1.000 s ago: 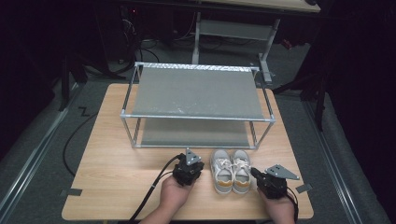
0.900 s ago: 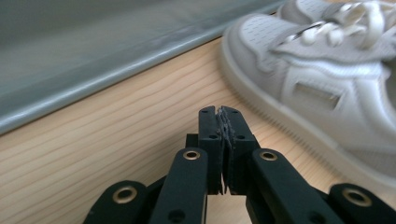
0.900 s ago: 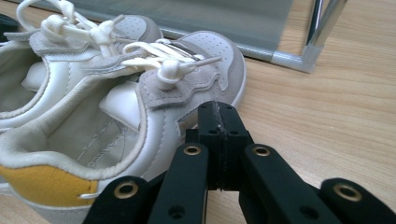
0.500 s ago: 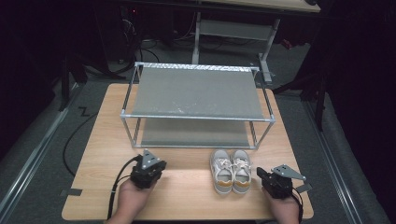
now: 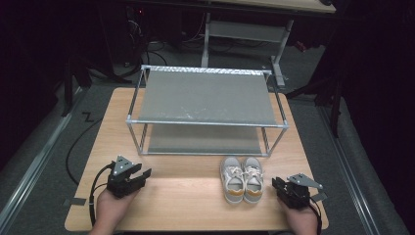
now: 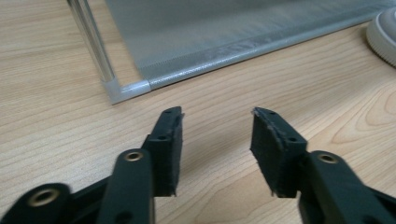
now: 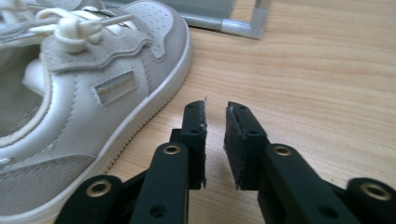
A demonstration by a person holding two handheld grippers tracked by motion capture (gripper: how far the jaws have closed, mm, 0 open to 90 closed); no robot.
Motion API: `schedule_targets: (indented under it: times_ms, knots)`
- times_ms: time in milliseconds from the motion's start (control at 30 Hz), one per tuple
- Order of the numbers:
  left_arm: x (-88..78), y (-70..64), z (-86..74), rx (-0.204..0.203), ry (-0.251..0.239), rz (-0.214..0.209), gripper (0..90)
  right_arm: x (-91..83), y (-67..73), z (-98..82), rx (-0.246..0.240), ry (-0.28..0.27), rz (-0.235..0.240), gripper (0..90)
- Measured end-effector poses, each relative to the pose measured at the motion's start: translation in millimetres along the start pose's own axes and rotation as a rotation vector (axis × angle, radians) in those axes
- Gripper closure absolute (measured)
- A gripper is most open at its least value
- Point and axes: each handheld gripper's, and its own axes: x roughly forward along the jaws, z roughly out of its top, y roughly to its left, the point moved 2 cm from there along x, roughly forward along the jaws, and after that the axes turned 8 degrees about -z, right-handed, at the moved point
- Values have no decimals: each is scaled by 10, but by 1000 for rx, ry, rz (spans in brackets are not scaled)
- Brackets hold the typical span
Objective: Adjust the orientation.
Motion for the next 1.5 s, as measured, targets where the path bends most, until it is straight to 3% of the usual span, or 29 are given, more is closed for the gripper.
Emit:
schedule_targets:
  times_ms: [200,400,567,600,633,667,767,800,833,900,967,1000,1067,1100,1267,1333,1367,1500]
  knots:
    - [27,7,-2,-7,9,-24,457,-21,49,50,-4,23,-29,704]
    - [32,-27,-5,8,9,-29,440,55,113,87,-5,97,-74,608]
    - [46,-47,8,18,4,-57,440,15,98,189,-27,146,-84,566]
    - [55,-44,12,19,5,-61,440,3,88,216,-26,169,-86,559]
    - [71,-35,25,20,1,-66,440,-17,65,275,-20,225,-97,550]
    - [71,-35,25,20,1,-66,440,-17,65,275,-20,225,-97,550]
    - [75,-22,44,24,-6,-70,440,-39,13,370,-1,320,-108,556]
    - [76,-9,44,26,-3,-70,440,-39,-9,414,2,392,-105,558]
    - [76,-9,44,26,-3,-70,440,-39,-9,414,2,392,-105,558]
    - [87,0,37,31,1,-62,440,-41,-21,499,25,470,-150,570]
    - [100,5,31,40,12,-54,440,-49,-15,529,26,494,-160,578]
    - [106,5,30,39,14,-55,440,-53,5,574,0,534,-174,586]
    - [117,1,26,40,19,-59,440,-53,19,591,-26,551,-178,601]
    - [121,-1,25,40,20,-60,440,-50,39,609,-32,592,-181,605]
    - [145,4,16,37,29,-57,441,-9,39,656,-46,705,-244,603]
    - [153,9,11,33,33,-57,441,2,29,657,-44,722,-245,599]
    - [157,10,9,31,34,-57,441,19,14,659,-34,761,-246,594]
    - [161,7,3,32,36,-55,442,35,-3,656,-25,779,-249,585]
